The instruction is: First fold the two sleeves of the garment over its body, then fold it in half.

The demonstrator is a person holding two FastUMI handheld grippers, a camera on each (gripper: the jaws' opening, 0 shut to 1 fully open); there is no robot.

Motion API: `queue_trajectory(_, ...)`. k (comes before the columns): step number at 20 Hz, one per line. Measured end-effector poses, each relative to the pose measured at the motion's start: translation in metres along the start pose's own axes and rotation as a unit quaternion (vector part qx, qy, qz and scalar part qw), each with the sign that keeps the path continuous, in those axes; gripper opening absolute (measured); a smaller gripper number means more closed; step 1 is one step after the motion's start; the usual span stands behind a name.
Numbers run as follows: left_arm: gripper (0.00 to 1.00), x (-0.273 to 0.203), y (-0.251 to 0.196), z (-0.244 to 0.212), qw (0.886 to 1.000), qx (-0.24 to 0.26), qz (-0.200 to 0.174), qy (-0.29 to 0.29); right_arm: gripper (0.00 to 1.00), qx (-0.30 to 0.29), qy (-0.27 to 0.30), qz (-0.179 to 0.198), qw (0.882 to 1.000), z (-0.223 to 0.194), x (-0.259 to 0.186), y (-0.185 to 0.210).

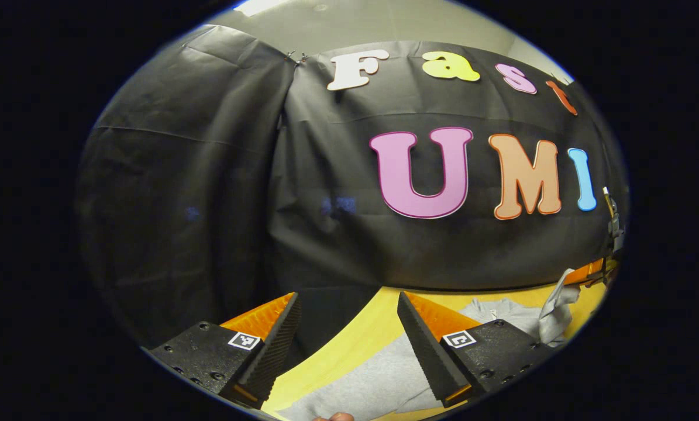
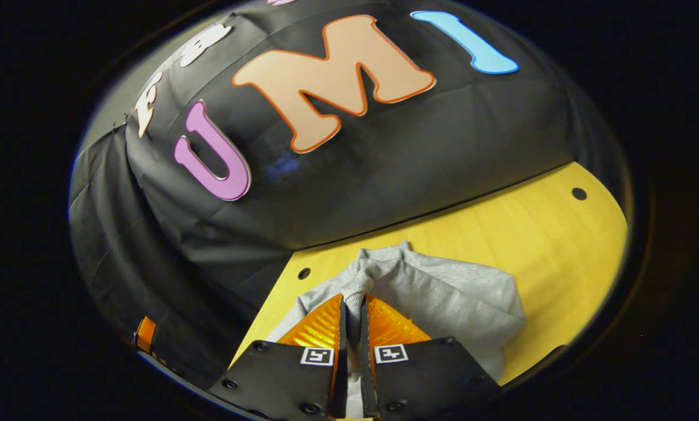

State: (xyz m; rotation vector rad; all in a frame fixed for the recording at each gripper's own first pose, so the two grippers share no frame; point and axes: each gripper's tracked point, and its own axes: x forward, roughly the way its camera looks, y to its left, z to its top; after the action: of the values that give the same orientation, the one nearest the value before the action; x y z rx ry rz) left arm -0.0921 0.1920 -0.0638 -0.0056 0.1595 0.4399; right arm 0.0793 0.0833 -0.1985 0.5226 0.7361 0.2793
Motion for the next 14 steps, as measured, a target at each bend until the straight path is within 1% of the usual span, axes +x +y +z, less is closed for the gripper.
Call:
queue_trajectory(5,1.0,-0.008,0.026,-0.008,1.0,0.002,0.022,0.005,0.11,-0.01,0.032,0.036,0.999,-0.028,0.035,0.051)
queue_trajectory(6,0.96,-0.01,0.031,-0.01,1.0,0.003,0.025,0.006,0.11,-0.009,0.042,0.039,0.998,-0.037,0.042,0.059)
queue_trajectory(7,0.96,-0.013,0.035,-0.012,1.0,0.003,0.029,0.008,0.11,-0.009,0.052,0.042,0.998,-0.044,0.05,0.066)
queue_trajectory(8,0.99,-0.016,0.041,-0.013,0.999,0.004,0.032,0.009,0.11,-0.01,0.06,0.043,0.997,-0.053,0.057,0.071)
queue_trajectory(9,0.96,-0.017,0.047,-0.015,0.999,0.005,0.037,0.011,0.11,-0.014,0.069,0.04,0.997,-0.061,0.066,0.074)
queue_trajectory(11,0.97,-0.022,0.057,-0.022,0.999,0.006,0.044,0.018,0.11,-0.013,0.085,0.032,0.996,-0.078,0.085,0.079)
queue_trajectory(14,0.96,-0.03,0.069,-0.034,0.998,0.013,0.052,0.031,0.11,-0.016,0.105,0.009,0.994,-0.101,0.108,0.077)
